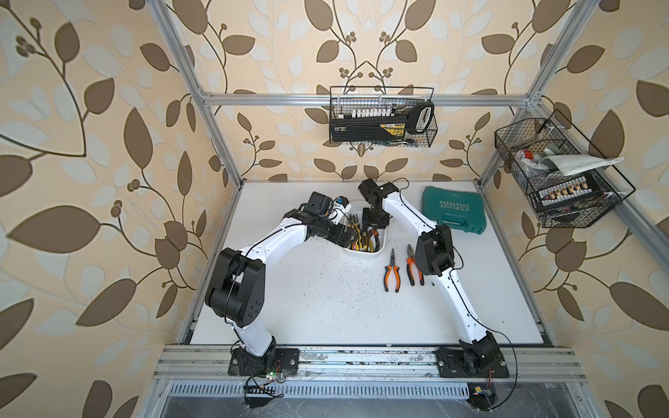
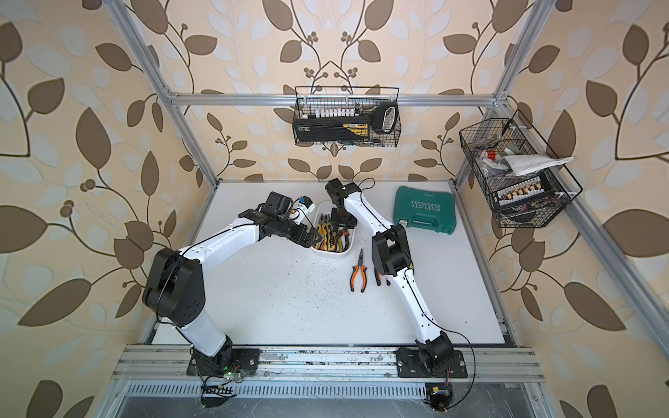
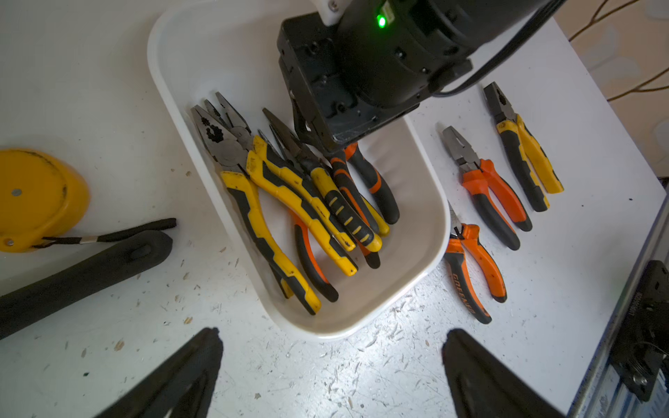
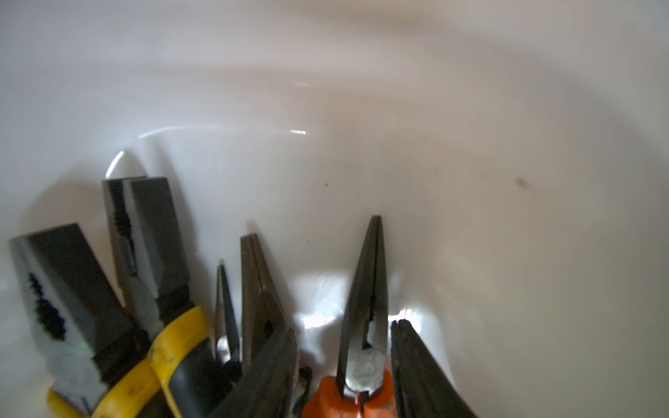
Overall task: Take the pliers out of the storage box
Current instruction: Pick up the pliers from the storage box.
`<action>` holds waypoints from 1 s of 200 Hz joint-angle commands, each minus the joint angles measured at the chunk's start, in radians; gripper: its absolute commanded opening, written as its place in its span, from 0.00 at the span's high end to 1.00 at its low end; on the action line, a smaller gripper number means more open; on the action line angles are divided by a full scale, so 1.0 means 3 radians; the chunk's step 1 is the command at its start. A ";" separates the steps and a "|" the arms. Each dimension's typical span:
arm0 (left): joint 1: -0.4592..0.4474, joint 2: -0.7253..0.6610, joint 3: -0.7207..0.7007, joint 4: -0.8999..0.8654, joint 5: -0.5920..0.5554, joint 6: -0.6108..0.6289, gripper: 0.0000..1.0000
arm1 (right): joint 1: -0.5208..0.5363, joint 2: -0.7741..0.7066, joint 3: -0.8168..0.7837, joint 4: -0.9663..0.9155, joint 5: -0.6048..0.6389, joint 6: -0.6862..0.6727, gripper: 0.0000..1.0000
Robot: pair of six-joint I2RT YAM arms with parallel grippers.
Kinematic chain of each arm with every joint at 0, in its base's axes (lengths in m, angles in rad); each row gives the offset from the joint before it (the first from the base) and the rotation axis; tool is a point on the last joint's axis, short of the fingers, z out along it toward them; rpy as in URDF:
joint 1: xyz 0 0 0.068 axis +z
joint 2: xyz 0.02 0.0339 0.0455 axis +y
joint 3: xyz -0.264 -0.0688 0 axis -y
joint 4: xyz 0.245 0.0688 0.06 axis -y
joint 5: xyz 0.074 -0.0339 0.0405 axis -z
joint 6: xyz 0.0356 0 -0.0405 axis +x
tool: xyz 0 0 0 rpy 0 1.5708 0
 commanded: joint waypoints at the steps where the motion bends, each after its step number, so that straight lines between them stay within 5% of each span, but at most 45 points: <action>1: 0.0037 -0.0170 -0.0024 0.0056 0.0055 0.0073 0.01 | -0.0036 0.0192 -0.0031 -0.0105 0.0002 0.0040 0.54; 63: 0.0043 -0.0188 -0.0046 0.0080 0.0008 0.0063 0.01 | -0.0091 0.0233 -0.0302 0.0073 -0.0240 0.0030 0.68; 142: 0.0045 -0.0149 -0.0014 0.0074 -0.0001 0.0088 0.01 | -0.0108 -0.0075 -0.0324 0.0233 -0.0277 -0.0072 1.00; 200: 0.0047 -0.0122 0.0008 0.0074 -0.0002 0.0093 0.01 | -0.0095 -0.0671 -0.0662 0.0714 -0.0448 -0.0030 1.00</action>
